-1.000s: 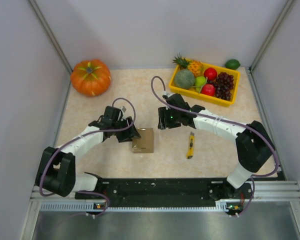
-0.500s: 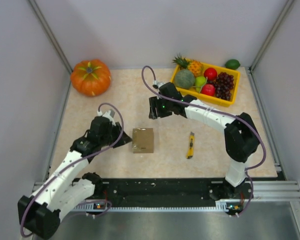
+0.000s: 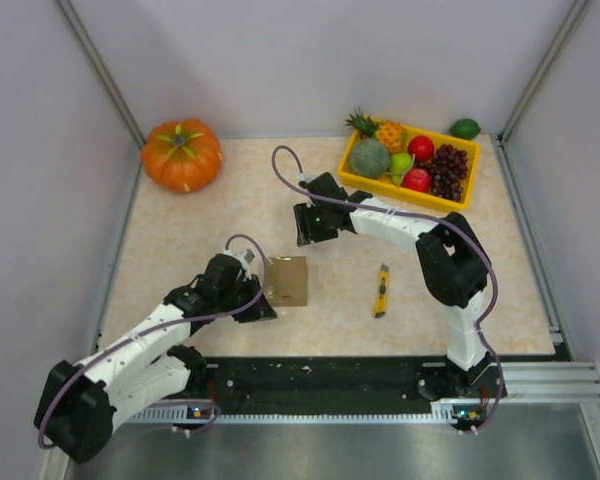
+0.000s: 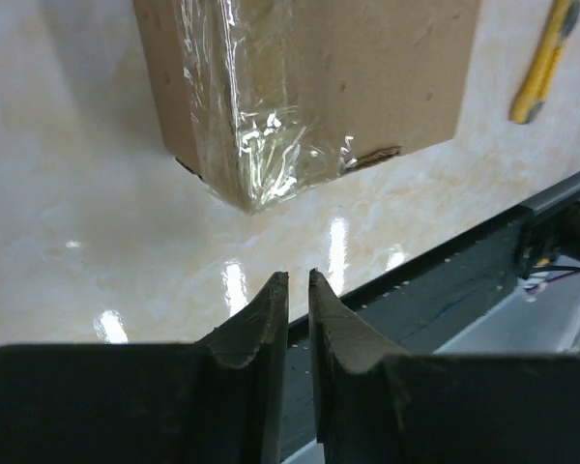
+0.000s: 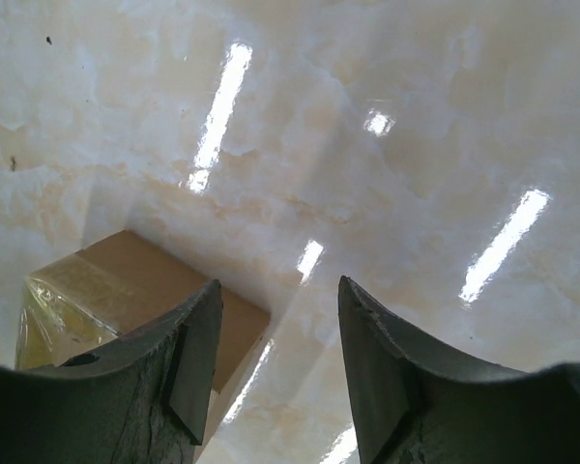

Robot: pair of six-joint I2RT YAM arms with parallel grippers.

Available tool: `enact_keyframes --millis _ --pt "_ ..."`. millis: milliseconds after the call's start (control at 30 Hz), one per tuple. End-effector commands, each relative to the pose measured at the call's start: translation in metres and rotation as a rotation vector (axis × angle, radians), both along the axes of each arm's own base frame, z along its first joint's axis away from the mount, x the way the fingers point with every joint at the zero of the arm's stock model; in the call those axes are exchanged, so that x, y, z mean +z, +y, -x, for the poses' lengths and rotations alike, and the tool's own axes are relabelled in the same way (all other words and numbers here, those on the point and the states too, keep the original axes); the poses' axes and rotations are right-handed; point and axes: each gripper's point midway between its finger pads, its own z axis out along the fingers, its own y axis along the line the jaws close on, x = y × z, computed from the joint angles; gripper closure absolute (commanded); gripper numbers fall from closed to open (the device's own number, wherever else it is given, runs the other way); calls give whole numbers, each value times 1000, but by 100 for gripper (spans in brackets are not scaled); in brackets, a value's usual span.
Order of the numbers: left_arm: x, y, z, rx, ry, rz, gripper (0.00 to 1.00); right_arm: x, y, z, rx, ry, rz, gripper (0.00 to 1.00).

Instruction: Unpack the express box

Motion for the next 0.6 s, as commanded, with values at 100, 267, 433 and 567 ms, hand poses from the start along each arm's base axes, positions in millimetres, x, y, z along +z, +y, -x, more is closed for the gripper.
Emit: enact_keyframes --millis 100,267,433,567 --pt "-22 -22 -25 36 -15 -63 87 -2 7 3 34 46 -25 50" --pt "-21 -27 -37 59 -32 -65 87 -10 -2 16 46 88 -1 50" --pt "-16 -28 -50 97 -63 -65 86 -15 -19 37 52 113 24 51" --pt "-17 -27 -56 128 -60 -80 86 -17 -29 54 64 145 22 51"
